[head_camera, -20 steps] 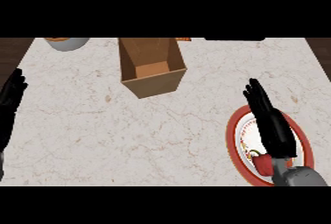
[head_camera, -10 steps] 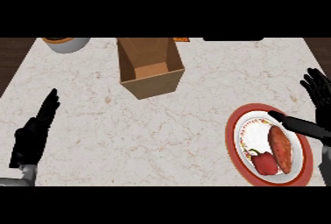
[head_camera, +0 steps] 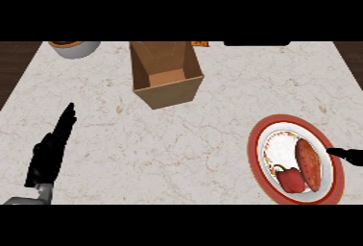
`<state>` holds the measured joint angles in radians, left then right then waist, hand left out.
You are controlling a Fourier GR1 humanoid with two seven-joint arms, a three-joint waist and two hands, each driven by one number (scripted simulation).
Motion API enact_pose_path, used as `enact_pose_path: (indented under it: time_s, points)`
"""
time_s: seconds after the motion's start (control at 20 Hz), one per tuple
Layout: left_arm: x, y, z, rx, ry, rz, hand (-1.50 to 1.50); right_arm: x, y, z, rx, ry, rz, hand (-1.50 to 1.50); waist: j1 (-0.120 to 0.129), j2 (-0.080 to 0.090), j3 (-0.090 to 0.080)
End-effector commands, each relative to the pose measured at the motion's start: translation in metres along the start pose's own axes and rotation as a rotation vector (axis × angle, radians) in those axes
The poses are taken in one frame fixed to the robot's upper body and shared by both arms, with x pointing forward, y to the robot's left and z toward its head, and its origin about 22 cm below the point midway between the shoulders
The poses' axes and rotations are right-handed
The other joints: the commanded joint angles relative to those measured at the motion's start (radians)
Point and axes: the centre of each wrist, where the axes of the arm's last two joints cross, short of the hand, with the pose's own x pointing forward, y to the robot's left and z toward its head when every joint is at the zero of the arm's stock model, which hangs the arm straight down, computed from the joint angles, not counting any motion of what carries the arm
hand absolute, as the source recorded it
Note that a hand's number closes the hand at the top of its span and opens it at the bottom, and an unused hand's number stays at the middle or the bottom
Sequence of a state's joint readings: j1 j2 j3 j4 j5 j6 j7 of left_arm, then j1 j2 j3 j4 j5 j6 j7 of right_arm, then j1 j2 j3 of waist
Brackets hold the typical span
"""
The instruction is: Pick the sweet potato from the plate and place it in the cardboard box
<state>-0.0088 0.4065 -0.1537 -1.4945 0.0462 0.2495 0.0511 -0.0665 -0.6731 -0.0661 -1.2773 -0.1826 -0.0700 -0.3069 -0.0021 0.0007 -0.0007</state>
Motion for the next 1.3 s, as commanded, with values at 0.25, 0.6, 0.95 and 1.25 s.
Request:
enact_pose_path:
  time_s: [0.25, 0.6, 0.95, 1.25]
  points:
    - [0.008, -0.010, 0.003, -0.004, -0.007, -0.016, 0.00, 0.047, -0.056, -0.009, 0.470, 0.223, 0.473, -1.50, 0.012, -0.002, -0.003]
    - [-0.001, -0.005, 0.004, 0.003, -0.008, -0.008, 0.00, 0.065, -0.020, 0.004, 0.699, 0.329, 0.527, -1.50, -0.006, -0.004, -0.001]
    - [0.011, -0.008, 0.000, -0.003, 0.003, -0.015, 0.00, 0.073, 0.039, 0.006, 0.649, 0.386, 0.576, -1.50, 0.002, -0.002, 0.000]
    - [0.007, -0.015, -0.017, 0.006, -0.011, 0.008, 0.00, 0.062, 0.036, 0.012, 0.648, 0.437, 0.606, -1.50, -0.002, -0.001, 0.000]
